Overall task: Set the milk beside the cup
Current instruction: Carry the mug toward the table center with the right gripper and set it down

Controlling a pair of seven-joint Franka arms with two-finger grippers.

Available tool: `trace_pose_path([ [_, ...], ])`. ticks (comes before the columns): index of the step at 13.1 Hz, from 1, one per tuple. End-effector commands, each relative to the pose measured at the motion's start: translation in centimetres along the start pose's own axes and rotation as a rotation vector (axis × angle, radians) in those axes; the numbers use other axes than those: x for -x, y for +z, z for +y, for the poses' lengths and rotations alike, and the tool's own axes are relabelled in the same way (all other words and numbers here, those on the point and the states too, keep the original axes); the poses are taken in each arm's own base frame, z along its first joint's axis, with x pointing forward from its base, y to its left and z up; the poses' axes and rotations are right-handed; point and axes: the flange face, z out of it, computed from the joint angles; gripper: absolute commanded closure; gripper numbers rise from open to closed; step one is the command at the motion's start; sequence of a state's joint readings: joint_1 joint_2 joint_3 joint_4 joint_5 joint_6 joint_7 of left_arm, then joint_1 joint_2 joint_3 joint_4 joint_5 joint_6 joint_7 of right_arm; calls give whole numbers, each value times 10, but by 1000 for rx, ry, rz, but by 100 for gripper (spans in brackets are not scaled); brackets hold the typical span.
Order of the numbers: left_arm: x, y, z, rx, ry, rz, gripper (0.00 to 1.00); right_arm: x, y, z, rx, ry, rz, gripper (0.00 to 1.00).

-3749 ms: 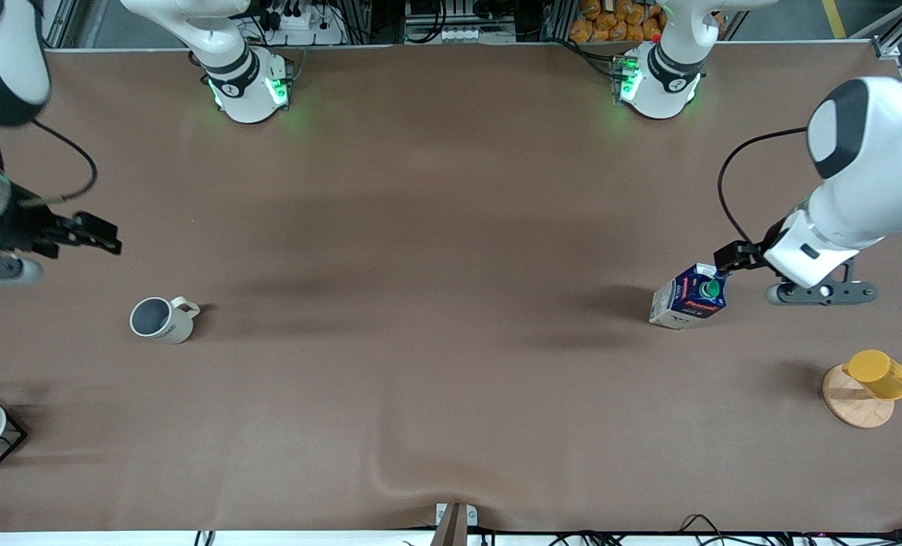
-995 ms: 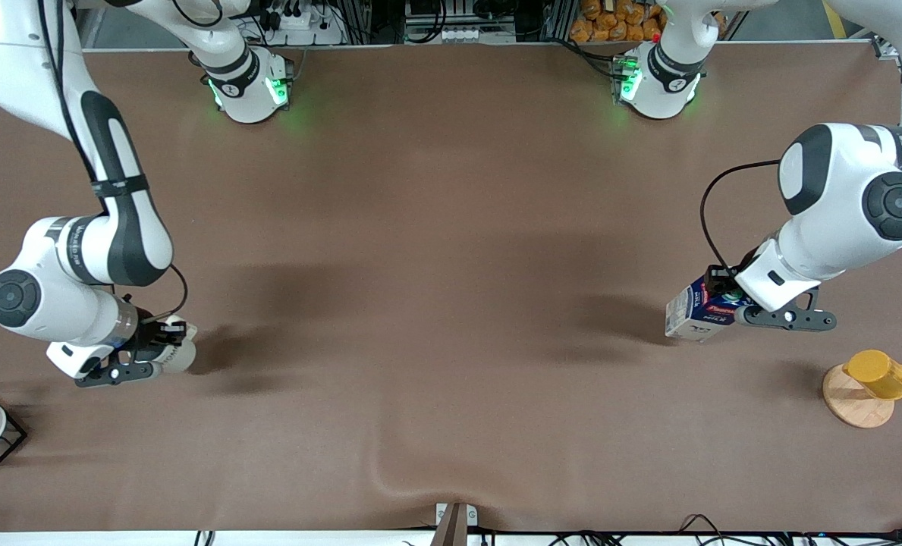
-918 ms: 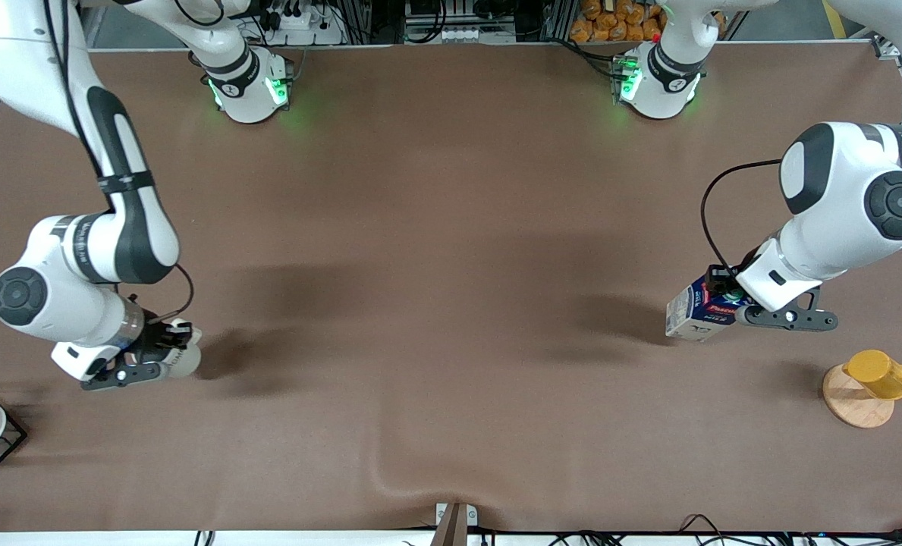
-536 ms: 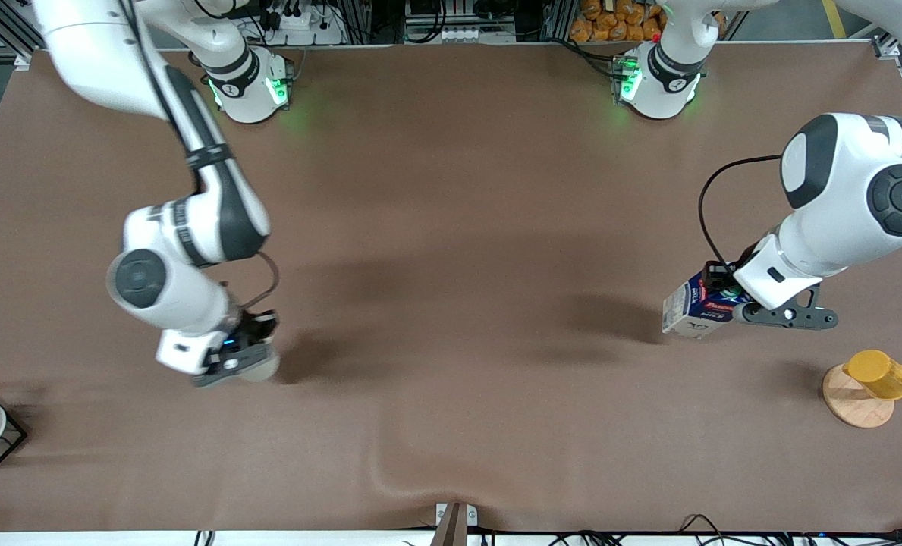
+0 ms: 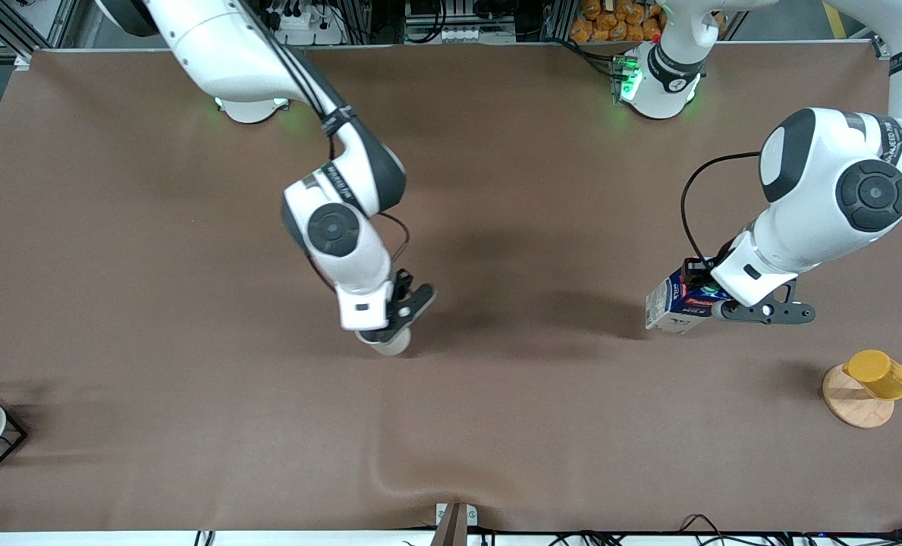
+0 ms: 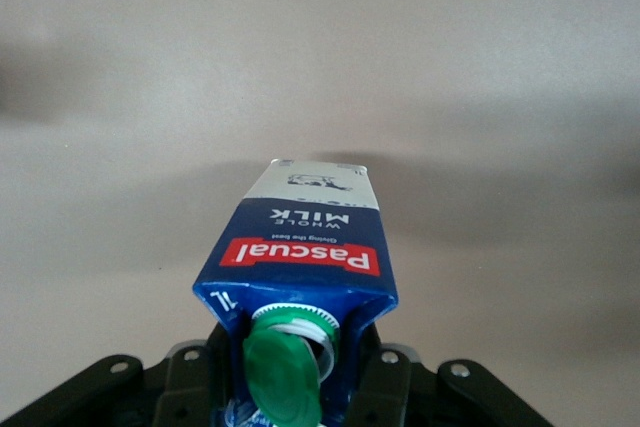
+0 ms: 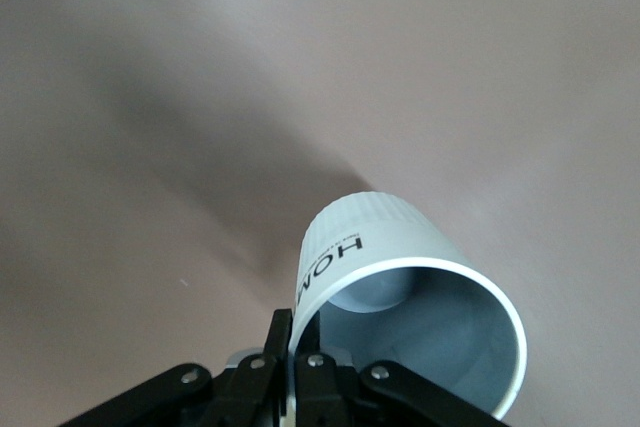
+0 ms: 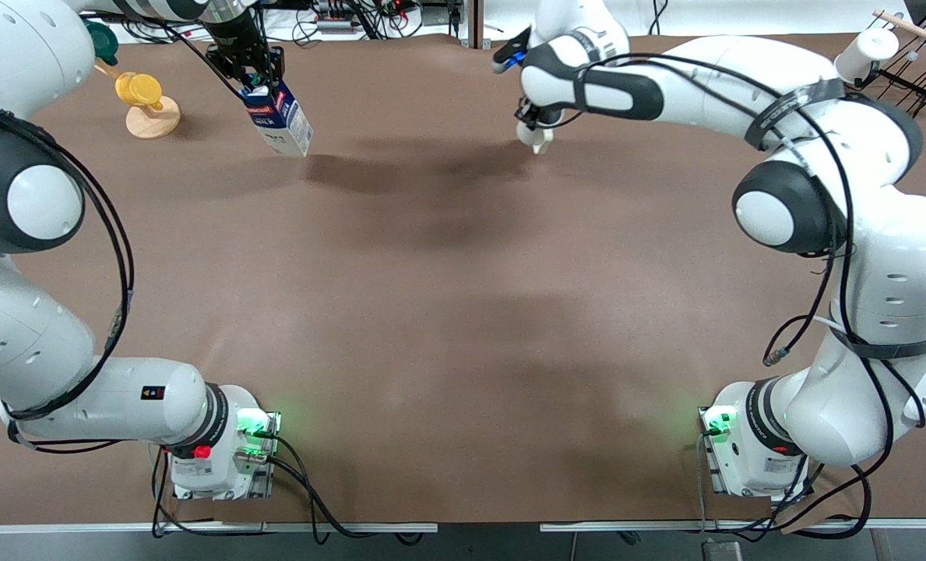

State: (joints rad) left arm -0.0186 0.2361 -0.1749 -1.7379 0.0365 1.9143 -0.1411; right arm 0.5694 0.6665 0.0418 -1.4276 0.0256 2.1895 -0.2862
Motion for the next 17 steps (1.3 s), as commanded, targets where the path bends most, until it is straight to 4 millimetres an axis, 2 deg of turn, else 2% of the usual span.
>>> trace_pose_path([
  [1, 2, -9, 7, 0, -19, -3, 53, -21, 10, -32, 3, -193, 43, 100],
  [4, 2, -10, 7, 0, -21, -6, 53, -32, 30, -54, 19, -285, 89, 100],
  [7, 1, -12, 8, 2, -20, -2, 53, -35, 35, -71, 21, -309, 98, 100],
  [8, 2, -12, 15, 4, -11, -2, 53, -35, 35, -71, 21, -307, 98, 73],
  [10, 3, -12, 17, 3, -6, -6, 53, -36, 36, -76, 24, -319, 97, 0],
  [13, 3, -13, 20, 8, -35, -5, 53, -38, 29, -81, 27, -322, 110, 0],
  [15, 7, -13, 43, 8, -47, -6, 53, -40, 14, -80, 26, -307, 132, 0],
  [17, 12, -18, 69, 9, -80, -12, 53, -38, -22, -62, 35, -259, 164, 0],
])
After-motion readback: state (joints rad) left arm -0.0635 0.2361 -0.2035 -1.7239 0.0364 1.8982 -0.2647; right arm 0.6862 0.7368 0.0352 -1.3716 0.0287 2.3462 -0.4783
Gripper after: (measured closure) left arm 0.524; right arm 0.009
